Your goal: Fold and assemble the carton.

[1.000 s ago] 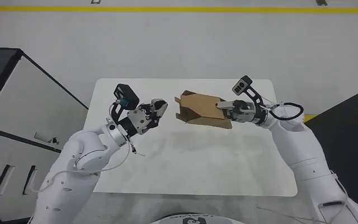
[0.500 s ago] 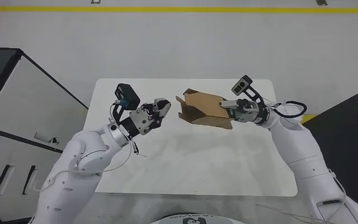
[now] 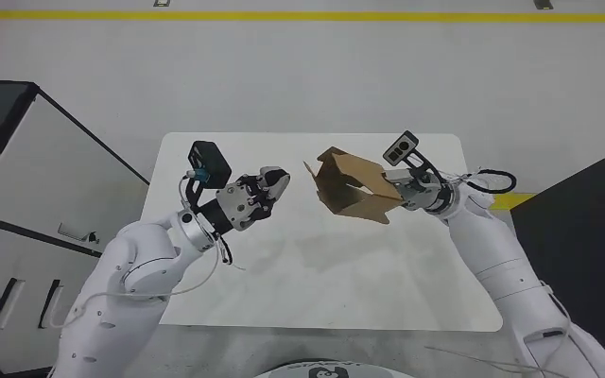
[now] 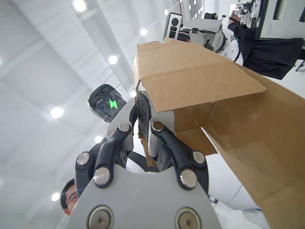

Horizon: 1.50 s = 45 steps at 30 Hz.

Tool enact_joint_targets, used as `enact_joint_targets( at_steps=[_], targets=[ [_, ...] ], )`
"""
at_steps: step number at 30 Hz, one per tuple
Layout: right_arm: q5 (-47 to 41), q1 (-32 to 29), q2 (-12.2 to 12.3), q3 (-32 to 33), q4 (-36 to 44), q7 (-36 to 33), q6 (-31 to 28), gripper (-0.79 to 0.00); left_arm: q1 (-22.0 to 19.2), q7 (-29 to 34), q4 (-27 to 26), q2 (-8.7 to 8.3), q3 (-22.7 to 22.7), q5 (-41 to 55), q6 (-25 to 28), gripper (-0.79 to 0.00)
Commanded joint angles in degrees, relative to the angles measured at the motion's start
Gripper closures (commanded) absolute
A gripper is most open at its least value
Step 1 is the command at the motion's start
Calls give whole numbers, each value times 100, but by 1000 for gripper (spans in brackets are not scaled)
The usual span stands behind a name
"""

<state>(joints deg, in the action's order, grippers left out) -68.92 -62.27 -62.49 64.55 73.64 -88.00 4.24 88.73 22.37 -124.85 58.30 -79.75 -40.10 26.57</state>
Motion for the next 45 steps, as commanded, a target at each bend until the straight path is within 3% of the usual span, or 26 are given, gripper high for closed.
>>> enact_joint_targets(
  at_steps=[1, 13, 32, 45],
  targets=[
    [-3, 2, 0, -1, -1, 0, -6, 0, 15, -14, -22, -2, -1, -4, 66, 0],
    [-137, -147, -30, 11, 151, 172, 158, 0, 28, -151, -165, 8, 60, -22, 156, 0],
    [135, -207, -91, 49, 169, 266, 133, 0, -213, 5, -374, 42, 545, 6, 351, 0],
    [182, -308, -123, 116, 286, 502, 157, 0, -187, 51, -403, 38, 568, -45, 360, 0]
  ],
)
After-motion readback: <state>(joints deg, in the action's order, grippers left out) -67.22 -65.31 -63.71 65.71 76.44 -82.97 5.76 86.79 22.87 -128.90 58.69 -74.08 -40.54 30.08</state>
